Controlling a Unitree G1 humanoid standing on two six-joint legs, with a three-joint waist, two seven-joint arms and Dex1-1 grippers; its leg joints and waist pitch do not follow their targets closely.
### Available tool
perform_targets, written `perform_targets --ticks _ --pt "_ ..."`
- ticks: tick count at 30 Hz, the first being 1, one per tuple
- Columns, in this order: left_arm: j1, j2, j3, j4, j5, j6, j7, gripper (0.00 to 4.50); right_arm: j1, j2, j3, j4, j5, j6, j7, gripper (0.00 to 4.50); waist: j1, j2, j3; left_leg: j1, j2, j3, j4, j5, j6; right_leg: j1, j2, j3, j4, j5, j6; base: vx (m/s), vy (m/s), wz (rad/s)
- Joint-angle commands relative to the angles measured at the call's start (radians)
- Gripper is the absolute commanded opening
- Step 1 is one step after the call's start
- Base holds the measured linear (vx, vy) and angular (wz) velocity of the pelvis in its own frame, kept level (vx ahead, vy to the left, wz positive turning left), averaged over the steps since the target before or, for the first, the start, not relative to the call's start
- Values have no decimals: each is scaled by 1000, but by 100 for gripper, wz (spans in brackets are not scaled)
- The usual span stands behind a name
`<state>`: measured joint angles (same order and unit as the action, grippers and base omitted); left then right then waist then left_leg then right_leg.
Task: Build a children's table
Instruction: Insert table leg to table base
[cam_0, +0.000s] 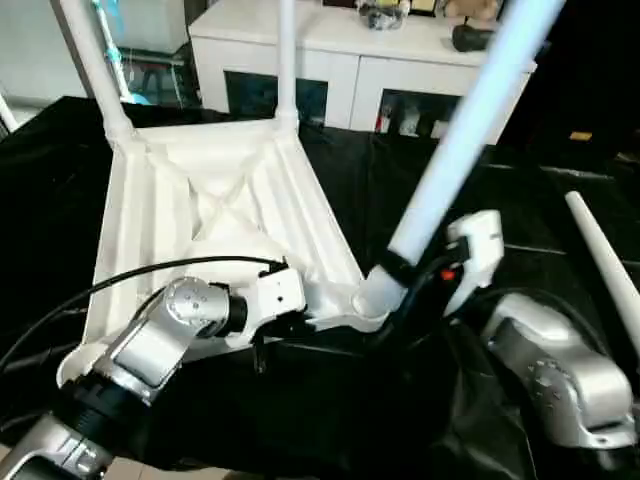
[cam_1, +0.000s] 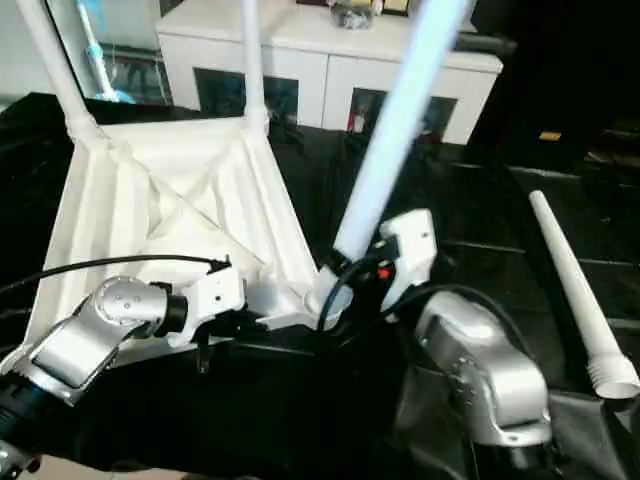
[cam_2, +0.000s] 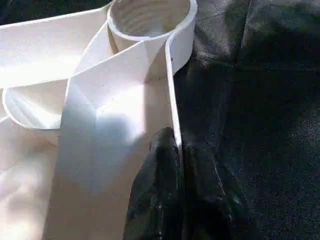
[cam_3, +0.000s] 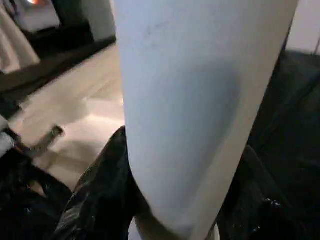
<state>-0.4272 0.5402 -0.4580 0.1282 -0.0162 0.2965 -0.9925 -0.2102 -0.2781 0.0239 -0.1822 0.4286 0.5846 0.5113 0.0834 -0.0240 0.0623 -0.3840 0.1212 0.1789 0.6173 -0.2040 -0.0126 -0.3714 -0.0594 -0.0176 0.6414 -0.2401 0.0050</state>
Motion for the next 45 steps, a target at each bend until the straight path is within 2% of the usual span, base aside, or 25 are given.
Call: perform_targets --ticks 1,5,6,7,8,9,11,12,13,15,16,20,23,27,33,38,42,45 --pt "14 -5 -5 9 -1 -31 -8 0 -32 -1 1 55 -25 -13 -6 186 -13 1 -47 28 110 -49 -103 -251 -54 9 -109 55 -91 -194 -200 0 0 0" --pt "17 -8 7 12 -3 -35 -10 0 -65 11 -6 109 -25 -25 -11 186 -12 3 -48 31 112 -45 -102 -217 -39 8 -103 53 -87 -144 -203 0 0 0" --pt "17 -8 7 12 -3 -35 -10 0 -65 11 -6 109 -25 -25 -11 186 -16 -16 -46 29 111 -42 -102 -208 -29 9 -102 53 -89 -138 -205 0 0 0" --pt "20 -9 10 10 -4 -35 -11 0 -82 17 -8 132 -22 -29 -10 186 -13 -13 -46 27 110 -43 -101 -191 -18 12 -106 53 -88 -143 -208 0 0 0" --pt "21 -9 10 10 -4 -35 -11 0 -84 17 -8 135 -22 -29 -9 186 -14 -9 -45 29 109 -41 -100 -195 -15 8 -107 53 -90 -162 -212 0 0 0" --pt "27 -9 15 7 -4 -36 -8 0 -106 24 -2 167 -16 -28 4 186 -14 -14 -44 29 110 -39 -100 -197 -13 8 -106 53 -92 -171 -210 0 0 0" --pt "31 -13 22 4 -2 -34 -2 0 -113 25 9 181 -19 -29 19 186 -14 -14 -42 28 111 -40 -101 -197 -8 7 -107 53 -93 -204 -206 0 0 0" --pt "32 -13 22 3 -1 -34 -2 0 -113 22 15 181 -17 -24 29 186 -13 -13 -42 29 112 -40 -101 -197 -8 7 -106 53 -93 -206 -203 0 0 0" --pt "32 -13 22 3 1 -34 -1 0 -113 20 20 181 -17 -22 34 186 -13 -20 -43 27 112 -39 -102 -178 0 9 -105 52 -91 -189 -198 0 0 0" --pt "31 -11 22 5 12 -37 7 0 -110 12 42 165 -10 -6 64 186 -13 -18 -42 28 112 -39 -102 -178 4 8 -105 51 -92 -190 -195 0 0 0" --pt "31 -12 22 4 12 -37 6 0 -108 9 48 153 -4 5 73 186 -13 -22 -43 28 112 -39 -102 -179 6 8 -104 51 -92 -194 -194 0 0 0" --pt "31 -17 25 2 18 -39 14 0 -108 -3 67 127 7 23 98 186 -13 -21 -41 28 112 -41 -104 -209 -5 5 -107 52 -98 -263 -183 0 0 0" --pt "30 -18 25 2 23 -40 14 0 -112 -13 82 128 -5 26 110 186 -15 -22 -41 29 112 -41 -104 -219 -13 3 -107 53 -99 -280 -177 0 0 0" --pt "28 -17 26 3 27 -41 12 0 -121 -19 90 180 -55 -6 97 186 -17 -23 -42 29 112 -41 -104 -217 -17 1 -108 53 -100 -282 -177 0 0 0" --pt "31 -12 27 1 33 -42 4 0 -152 -3 86 248 -70 -18 71 186 -18 -22 -44 29 112 -40 -104 -211 -19 0 -107 53 -99 -257 -188 0 0 0" --pt "31 -8 27 3 38 -42 0 0 -173 2 100 285 -84 5 79 186 -25 -23 -45 28 112 -42 -105 -219 -23 2 -105 52 -96 -244 -194 0 0 0" --pt "32 -3 30 5 40 -42 -4 0 -189 -1 128 306 -87 40 101 186 -31 -26 -44 28 113 -43 -107 -248 -31 1 -106 53 -98 -272 -192 0 0 0" --pt "32 -2 33 4 41 -40 -4 0 -189 7 120 308 -66 57 105 186 -31 -28 -44 28 113 -44 -106 -242 -30 1 -107 54 -99 -269 -190 0 0 0"
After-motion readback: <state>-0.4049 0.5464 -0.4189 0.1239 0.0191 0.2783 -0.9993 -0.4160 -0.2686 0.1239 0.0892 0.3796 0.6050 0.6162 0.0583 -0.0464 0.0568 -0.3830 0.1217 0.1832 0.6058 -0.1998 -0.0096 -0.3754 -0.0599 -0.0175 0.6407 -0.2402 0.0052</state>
